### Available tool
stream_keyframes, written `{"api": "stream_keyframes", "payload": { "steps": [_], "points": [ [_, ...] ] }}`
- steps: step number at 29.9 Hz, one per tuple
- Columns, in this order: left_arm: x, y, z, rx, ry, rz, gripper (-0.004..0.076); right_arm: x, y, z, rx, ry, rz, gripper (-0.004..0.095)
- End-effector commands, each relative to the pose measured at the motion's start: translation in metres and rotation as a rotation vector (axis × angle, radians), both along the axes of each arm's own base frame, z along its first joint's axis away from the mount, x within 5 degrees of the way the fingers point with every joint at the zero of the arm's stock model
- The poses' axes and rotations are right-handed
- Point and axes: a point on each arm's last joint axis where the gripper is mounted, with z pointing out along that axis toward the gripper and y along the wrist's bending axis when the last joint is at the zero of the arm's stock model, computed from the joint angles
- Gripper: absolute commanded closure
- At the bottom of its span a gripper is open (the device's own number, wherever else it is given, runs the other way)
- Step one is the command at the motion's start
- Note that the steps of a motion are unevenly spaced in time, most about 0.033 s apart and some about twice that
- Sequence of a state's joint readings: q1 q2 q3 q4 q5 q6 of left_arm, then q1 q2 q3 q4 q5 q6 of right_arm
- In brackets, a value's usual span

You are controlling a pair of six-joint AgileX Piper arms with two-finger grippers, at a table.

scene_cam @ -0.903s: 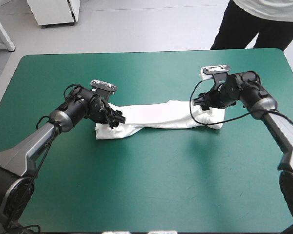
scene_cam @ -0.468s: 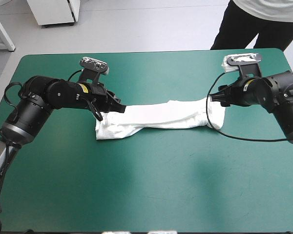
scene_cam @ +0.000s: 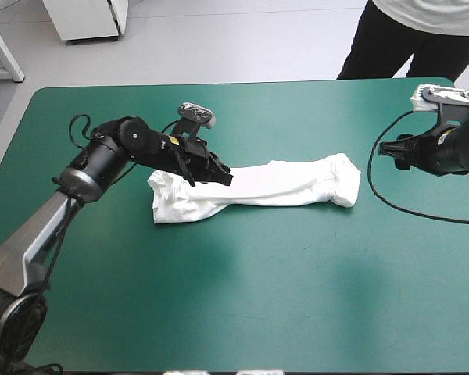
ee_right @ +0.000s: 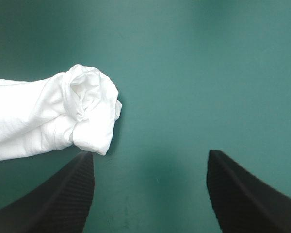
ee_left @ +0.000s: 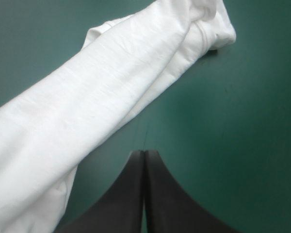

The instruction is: Fold the cloth

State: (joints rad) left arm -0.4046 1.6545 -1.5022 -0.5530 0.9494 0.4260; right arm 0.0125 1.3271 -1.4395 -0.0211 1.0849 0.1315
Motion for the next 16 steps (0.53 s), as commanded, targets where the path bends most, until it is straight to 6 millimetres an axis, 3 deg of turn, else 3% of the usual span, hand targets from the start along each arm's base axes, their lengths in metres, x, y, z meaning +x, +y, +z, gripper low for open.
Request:
{"api": "stream_keyframes", "payload": {
  "steps": [1,5,8,16],
  "points": [
    [0.010,-0.013,0.004,-0.063,-0.059,0.000,0.0734,0.004,-0.002,0.013,0.010,-0.091,0.015,0.0273],
    [0.028,-0.031,-0.019,-0.035,-0.028,-0.032,0.0734,0.019,0.003,0.000,0.054,-0.052,0.051,0.0273],
    [0.043,-0.042,-0.024,-0.030,-0.037,-0.042,0.0734,0.030,0.006,-0.010,0.076,-0.027,0.073,0.0273],
    [0.083,-0.059,-0.059,0.038,0.037,-0.024,0.0734,0.054,0.009,-0.037,0.096,0.047,0.112,0.0273]
  ]
}}
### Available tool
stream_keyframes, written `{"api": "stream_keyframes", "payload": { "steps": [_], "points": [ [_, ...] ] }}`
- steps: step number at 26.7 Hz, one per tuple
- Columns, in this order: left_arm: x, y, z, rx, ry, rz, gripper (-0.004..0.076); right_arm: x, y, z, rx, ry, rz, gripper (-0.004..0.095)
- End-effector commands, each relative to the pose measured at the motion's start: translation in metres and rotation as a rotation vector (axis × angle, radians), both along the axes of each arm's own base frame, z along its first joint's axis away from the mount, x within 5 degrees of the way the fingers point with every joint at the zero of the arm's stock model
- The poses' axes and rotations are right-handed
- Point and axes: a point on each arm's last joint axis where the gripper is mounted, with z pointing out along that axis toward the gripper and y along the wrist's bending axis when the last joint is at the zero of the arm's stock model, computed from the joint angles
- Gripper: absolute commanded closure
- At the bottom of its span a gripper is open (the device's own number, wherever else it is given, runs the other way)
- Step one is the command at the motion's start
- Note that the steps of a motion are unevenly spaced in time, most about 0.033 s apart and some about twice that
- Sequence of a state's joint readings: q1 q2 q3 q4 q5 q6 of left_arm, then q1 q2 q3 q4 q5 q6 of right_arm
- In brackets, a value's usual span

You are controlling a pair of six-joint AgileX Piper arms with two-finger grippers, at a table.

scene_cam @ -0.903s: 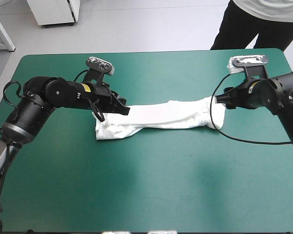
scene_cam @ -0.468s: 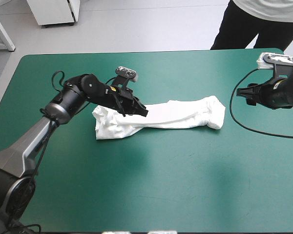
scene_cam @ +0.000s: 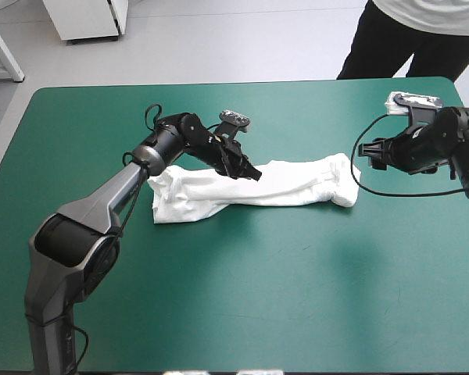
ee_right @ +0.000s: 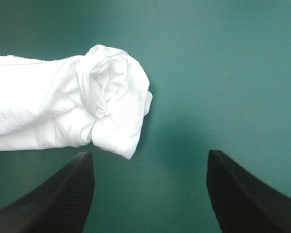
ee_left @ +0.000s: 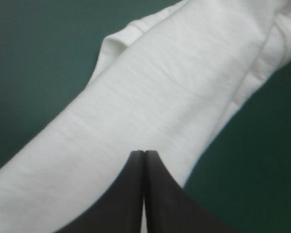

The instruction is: Fold the cloth

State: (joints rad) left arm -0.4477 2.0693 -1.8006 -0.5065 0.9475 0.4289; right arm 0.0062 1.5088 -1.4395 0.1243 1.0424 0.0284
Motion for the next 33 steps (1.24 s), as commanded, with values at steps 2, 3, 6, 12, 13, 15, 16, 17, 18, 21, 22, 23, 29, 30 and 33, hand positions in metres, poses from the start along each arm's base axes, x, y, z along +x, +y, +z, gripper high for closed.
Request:
{"api": "stream_keyframes", "payload": {
  "steps": [2,3,6,12,13,15,16,17,18,21,22,23,29,30,33],
  "points": [
    [0.006,-0.009,0.019,-0.043,-0.036,0.022,0.0734,0.010,0.001,0.007,0.039,-0.069,0.026,0.0273],
    [0.008,-0.011,0.013,-0.038,-0.026,0.020,0.0734,0.013,0.002,0.003,0.046,-0.059,0.044,0.0273],
    [0.010,-0.014,-0.003,0.003,0.000,0.028,0.0734,0.022,0.002,-0.009,0.100,-0.028,0.054,0.0273],
    [0.013,-0.020,-0.027,0.019,0.065,0.036,0.0734,0.035,-0.005,-0.027,0.168,0.014,0.063,0.0273],
    [0.013,-0.020,-0.028,0.020,0.067,0.035,0.0734,0.041,-0.006,-0.036,0.183,0.035,0.061,0.0272],
    [0.013,-0.020,-0.028,0.020,0.067,0.035,0.0734,0.047,-0.004,-0.047,0.210,0.058,0.075,0.0271],
    [0.013,-0.020,-0.028,0.020,0.067,0.035,0.0734,0.051,-0.003,-0.054,0.230,0.073,0.083,0.0271],
    [0.013,-0.020,-0.028,0.020,0.067,0.035,0.0734,0.055,-0.002,-0.061,0.243,0.090,0.084,0.0271],
    [0.013,-0.020,-0.028,0.021,0.070,0.033,0.0734,0.060,-0.002,-0.069,0.253,0.102,0.086,0.0271],
    [0.012,-0.020,-0.027,0.021,0.069,0.033,0.0734,0.069,-0.001,-0.089,0.274,0.141,0.083,0.0271],
    [0.012,-0.020,-0.027,0.021,0.069,0.033,0.0734,0.072,-0.001,-0.095,0.279,0.153,0.080,0.0271],
    [0.012,-0.020,-0.027,0.021,0.069,0.033,0.0734,0.075,0.000,-0.100,0.290,0.163,0.081,0.0271],
    [0.012,-0.020,-0.028,0.022,0.074,0.031,0.0734,0.091,0.012,-0.143,0.412,0.241,0.097,0.0273],
    [0.012,-0.020,-0.028,0.023,0.072,0.029,0.0734,0.091,0.018,-0.150,0.416,0.264,0.120,0.0274],
    [0.012,-0.020,-0.028,0.023,0.071,0.028,0.0734,0.092,0.027,-0.160,0.420,0.299,0.137,0.0335]
  ]
}}
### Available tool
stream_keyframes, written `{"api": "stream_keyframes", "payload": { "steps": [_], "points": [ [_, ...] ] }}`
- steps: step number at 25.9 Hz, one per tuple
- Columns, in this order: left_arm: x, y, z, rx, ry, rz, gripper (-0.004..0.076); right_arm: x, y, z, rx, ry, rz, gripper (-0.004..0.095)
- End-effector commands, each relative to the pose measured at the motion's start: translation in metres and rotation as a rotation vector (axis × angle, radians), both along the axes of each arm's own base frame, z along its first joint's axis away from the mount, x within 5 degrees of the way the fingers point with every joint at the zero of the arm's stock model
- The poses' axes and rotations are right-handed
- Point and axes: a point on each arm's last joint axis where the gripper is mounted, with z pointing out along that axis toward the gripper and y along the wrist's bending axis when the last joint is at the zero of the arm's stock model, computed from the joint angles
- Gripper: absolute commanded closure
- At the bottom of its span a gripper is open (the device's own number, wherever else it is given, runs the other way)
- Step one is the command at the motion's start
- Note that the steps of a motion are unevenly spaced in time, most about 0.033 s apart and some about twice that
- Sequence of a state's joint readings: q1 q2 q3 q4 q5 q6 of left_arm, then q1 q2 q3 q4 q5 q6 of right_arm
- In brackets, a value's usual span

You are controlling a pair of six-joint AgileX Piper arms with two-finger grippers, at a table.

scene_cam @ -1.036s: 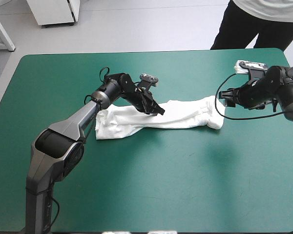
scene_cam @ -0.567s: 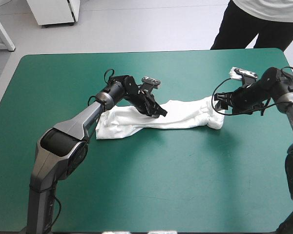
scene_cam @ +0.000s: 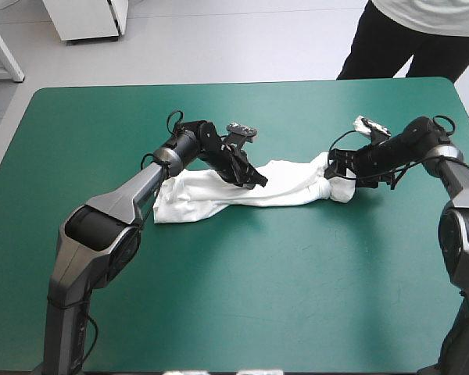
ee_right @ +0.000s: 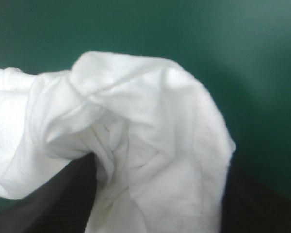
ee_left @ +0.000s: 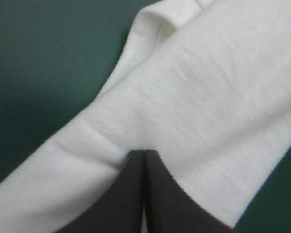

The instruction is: Fold the cloth

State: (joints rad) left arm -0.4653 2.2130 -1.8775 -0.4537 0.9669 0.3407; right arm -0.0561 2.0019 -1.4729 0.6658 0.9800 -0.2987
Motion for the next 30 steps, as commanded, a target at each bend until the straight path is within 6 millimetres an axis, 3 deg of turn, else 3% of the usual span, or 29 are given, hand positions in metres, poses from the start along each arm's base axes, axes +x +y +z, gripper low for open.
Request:
{"api": "stream_keyframes", "payload": {
  "steps": [1,4,5,8,12,23,30],
  "points": [
    [-0.005,-0.006,0.020,-0.039,-0.029,-0.008,0.0734,-0.001,0.018,-0.005,0.013,0.014,0.057,0.0391],
    [-0.005,-0.006,0.020,-0.039,-0.028,-0.008,0.0734,-0.001,0.023,-0.007,0.018,0.014,0.075,0.0819],
    [-0.005,-0.006,0.020,-0.039,-0.028,-0.008,0.0734,-0.001,0.023,-0.007,0.021,0.019,0.074,0.0922],
    [-0.005,-0.005,0.020,-0.032,-0.039,-0.023,0.0734,-0.003,0.024,0.000,0.034,0.009,0.073,0.0917],
    [-0.005,-0.005,0.020,-0.036,-0.025,-0.009,0.0734,-0.004,0.026,0.030,0.057,-0.057,0.073,0.0919],
    [-0.009,-0.004,0.021,-0.018,0.002,-0.026,0.0734,-0.018,0.030,0.134,0.087,-0.286,0.134,0.0921],
    [-0.008,-0.004,0.021,-0.023,-0.005,-0.021,0.0734,-0.031,0.030,0.163,0.089,-0.364,0.138,0.0921]
  ]
}}
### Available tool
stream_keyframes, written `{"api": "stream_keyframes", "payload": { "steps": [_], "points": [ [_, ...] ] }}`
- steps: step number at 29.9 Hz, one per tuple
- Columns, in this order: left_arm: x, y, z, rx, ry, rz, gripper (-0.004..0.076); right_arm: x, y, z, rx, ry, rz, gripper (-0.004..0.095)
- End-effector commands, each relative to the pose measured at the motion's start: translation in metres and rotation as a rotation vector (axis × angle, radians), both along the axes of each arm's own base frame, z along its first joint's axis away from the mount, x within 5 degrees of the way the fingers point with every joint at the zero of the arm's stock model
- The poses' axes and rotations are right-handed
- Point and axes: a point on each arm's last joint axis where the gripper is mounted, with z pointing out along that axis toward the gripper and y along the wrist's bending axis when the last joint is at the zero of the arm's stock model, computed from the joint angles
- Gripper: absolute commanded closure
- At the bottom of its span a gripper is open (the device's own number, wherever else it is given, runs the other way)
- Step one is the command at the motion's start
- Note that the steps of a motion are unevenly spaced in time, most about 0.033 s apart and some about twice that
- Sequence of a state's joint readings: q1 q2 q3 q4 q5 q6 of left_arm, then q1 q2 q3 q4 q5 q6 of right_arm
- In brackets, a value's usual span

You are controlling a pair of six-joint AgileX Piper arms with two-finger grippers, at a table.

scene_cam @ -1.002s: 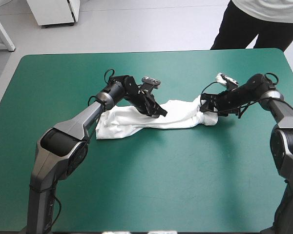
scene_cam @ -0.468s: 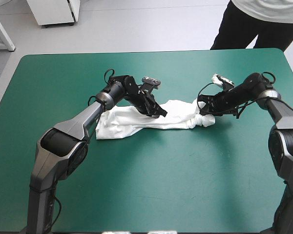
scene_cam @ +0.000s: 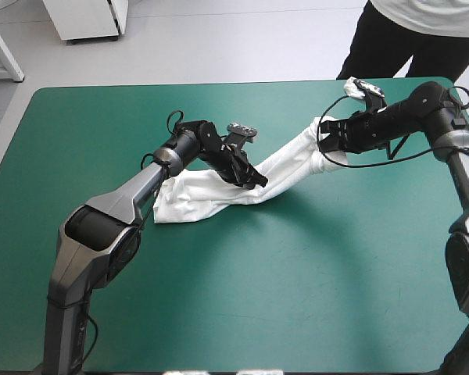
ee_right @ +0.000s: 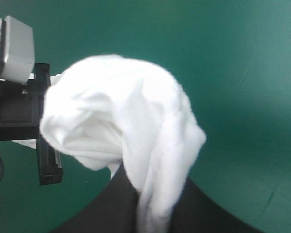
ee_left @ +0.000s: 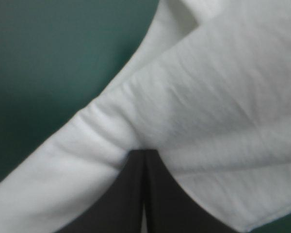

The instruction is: Fold the cloth

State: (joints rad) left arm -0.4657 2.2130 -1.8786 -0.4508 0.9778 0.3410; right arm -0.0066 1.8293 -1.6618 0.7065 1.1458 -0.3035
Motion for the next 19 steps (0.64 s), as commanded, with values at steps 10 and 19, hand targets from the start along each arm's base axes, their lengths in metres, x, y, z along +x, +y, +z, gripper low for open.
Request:
{"api": "stream_keyframes", "payload": {
  "steps": [10,19],
  "points": [
    [0.000,0.008,0.057,0.000,-0.103,0.023,0.0734,-0.012,0.004,0.042,0.053,-0.131,-0.003,0.0921],
    [-0.023,0.067,0.173,-0.022,-0.310,0.086,0.0734,-0.012,0.011,0.049,0.139,-0.164,0.018,0.0921]
  ]
}}
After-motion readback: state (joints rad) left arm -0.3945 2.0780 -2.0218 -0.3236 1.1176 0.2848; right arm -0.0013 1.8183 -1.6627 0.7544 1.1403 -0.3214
